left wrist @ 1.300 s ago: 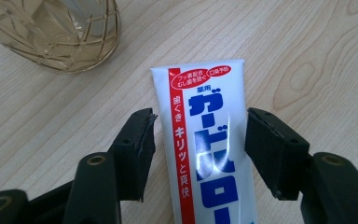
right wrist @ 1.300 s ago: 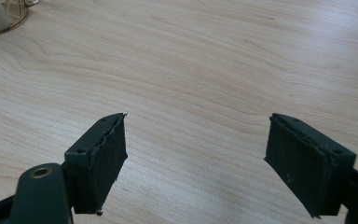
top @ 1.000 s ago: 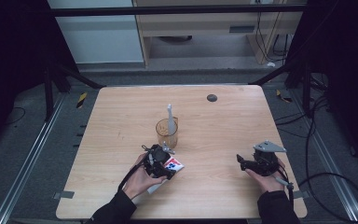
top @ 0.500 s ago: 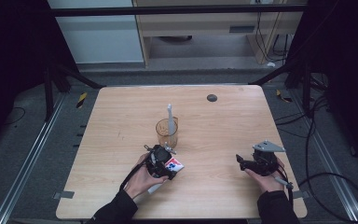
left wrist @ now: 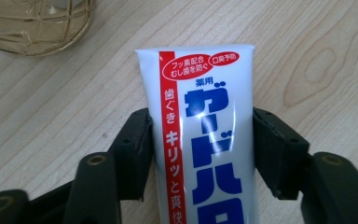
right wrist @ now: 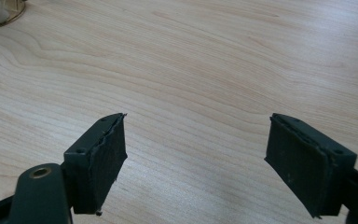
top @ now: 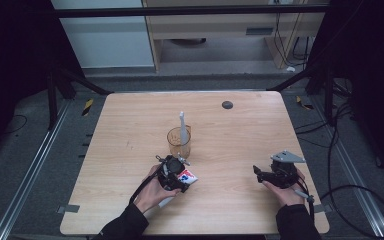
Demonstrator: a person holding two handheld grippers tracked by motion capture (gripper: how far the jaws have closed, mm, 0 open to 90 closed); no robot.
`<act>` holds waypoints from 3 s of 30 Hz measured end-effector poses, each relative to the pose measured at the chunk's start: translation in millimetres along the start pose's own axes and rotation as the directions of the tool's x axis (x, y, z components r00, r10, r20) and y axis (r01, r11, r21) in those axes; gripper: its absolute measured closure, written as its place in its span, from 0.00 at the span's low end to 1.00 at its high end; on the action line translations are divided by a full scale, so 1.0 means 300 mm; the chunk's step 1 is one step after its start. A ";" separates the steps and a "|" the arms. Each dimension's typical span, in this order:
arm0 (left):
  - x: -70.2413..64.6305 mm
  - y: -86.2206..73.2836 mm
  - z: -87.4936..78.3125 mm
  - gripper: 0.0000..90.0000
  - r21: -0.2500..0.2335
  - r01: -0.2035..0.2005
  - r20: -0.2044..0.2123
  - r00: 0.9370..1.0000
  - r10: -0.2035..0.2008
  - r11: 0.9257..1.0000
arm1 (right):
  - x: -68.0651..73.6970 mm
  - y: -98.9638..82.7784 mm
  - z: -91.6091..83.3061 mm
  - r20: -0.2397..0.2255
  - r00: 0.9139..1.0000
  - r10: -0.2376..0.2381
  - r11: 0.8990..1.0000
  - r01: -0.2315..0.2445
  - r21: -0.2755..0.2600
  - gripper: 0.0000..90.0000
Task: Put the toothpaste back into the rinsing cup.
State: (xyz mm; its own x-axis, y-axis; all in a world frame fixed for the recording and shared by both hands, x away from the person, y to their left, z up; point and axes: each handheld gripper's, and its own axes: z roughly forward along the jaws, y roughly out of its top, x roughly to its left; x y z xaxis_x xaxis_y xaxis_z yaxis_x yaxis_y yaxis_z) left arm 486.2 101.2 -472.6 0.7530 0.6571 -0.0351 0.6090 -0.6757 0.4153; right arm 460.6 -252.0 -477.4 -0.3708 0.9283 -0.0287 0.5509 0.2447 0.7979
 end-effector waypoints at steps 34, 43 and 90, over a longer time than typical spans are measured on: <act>0.071 -0.078 -0.243 0.77 -0.207 0.082 -0.010 0.996 -0.086 0.975 | -0.005 -0.007 -0.002 0.015 1.000 -0.012 1.000 0.011 0.009 0.23; 0.115 -0.100 -0.317 0.77 -0.293 0.120 -0.041 0.990 -0.138 0.948 | -0.007 -0.009 -0.001 0.021 1.000 -0.015 1.000 0.015 0.010 0.23; 0.277 0.074 -0.418 0.77 -0.748 0.140 -0.131 0.927 -0.351 0.649 | -0.001 -0.007 0.005 0.019 1.000 -0.018 1.000 0.018 0.002 0.22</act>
State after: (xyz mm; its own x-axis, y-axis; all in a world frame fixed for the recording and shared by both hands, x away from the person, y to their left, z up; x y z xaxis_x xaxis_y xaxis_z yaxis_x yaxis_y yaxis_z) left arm 531.0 182.8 -352.2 0.4519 0.8901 -0.0591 0.3142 -0.0968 0.9444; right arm 460.6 -252.2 -479.9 -0.3664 0.9289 -0.0543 0.5460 0.2619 0.7958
